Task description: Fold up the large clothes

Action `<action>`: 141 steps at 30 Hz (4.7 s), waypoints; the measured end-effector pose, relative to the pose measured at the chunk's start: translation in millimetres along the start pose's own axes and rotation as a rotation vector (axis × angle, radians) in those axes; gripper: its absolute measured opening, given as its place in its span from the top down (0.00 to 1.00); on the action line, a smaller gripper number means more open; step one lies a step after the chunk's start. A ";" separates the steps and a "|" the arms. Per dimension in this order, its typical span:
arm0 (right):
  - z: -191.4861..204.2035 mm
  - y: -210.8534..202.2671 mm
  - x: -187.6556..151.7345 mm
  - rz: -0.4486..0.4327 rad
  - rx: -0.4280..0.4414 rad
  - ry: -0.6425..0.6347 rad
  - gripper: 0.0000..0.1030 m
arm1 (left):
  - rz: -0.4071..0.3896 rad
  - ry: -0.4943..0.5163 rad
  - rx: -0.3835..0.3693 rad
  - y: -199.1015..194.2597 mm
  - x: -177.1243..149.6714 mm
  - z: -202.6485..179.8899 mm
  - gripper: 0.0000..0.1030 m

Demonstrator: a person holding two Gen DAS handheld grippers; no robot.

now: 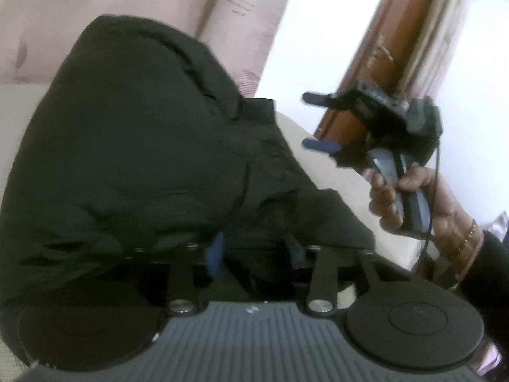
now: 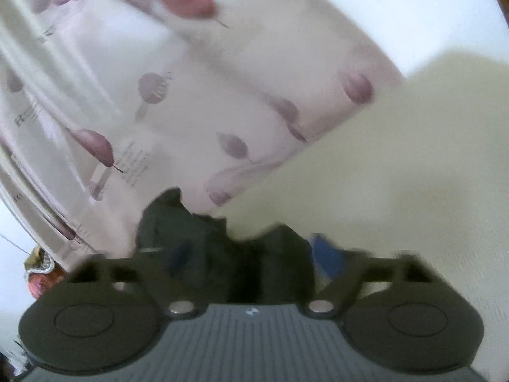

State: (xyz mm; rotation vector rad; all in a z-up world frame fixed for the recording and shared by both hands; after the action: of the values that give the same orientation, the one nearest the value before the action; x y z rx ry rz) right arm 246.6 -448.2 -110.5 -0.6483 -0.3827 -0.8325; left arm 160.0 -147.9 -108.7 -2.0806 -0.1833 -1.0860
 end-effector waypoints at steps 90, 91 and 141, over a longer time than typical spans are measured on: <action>241.3 196.1 -63.5 0.349 -0.067 -1.161 0.75 | -0.062 0.025 -0.215 18.1 -12.0 -13.5 0.07; 230.3 208.1 -64.0 0.374 -0.090 -1.142 0.75 | -0.067 0.031 -0.211 17.9 -12.3 -13.8 0.07; 106.5 -21.7 -87.1 0.066 -0.037 -0.562 0.67 | -0.129 -0.010 -0.171 -1.8 -4.8 -23.8 0.01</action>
State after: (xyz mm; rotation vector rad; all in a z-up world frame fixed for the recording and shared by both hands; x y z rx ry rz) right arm 168.6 -339.8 -70.9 -0.9242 -0.8499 -0.5841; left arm 140.9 -162.0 -103.1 -2.2526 -0.2402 -1.2054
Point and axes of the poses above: each gripper's, at about its wrist camera, not at the fingertips, and y roughly the way its jaws point, z to its left, x to its top, the point moved 8 cm from there along y, roughly the way its jaws point, and after that the axes turned 3 degrees about z, right-handed, at the moved point
